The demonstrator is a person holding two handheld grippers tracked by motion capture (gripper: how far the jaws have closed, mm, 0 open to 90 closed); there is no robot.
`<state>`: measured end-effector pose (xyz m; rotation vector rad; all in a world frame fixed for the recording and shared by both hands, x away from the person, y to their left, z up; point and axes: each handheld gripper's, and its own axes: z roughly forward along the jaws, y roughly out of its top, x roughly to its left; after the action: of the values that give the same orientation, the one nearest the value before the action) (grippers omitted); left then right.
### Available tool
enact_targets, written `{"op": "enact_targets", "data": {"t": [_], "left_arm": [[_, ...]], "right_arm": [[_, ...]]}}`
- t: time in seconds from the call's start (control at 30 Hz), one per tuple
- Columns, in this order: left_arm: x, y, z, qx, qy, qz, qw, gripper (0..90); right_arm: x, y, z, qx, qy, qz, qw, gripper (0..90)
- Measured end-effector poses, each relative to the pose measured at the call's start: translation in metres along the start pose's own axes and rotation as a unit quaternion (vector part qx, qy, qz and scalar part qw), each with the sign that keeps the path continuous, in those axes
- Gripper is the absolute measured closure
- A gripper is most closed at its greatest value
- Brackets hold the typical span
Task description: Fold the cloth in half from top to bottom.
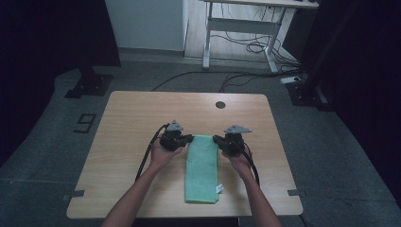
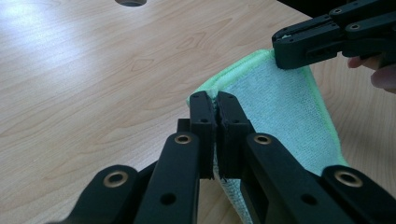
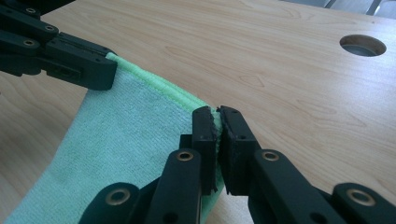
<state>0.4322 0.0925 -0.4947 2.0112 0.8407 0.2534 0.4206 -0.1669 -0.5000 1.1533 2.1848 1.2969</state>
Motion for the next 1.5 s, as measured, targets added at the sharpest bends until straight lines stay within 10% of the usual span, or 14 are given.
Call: {"op": "enact_targets", "data": {"t": [0.53, 1.5], "left_arm": [[0.018, 0.037, 0.004, -0.02, 0.022, 0.013, 0.9995, 87.5], [-0.017, 0.003, -0.009, -0.021, 0.011, 0.059, 0.998, 87.4]], "right_arm": [[-0.012, 0.04, 0.004, -0.024, -0.024, -0.01, 0.9994, 85.3], [0.006, -0.003, -0.016, -0.028, -0.013, -0.023, 0.9993, 85.1]]}}
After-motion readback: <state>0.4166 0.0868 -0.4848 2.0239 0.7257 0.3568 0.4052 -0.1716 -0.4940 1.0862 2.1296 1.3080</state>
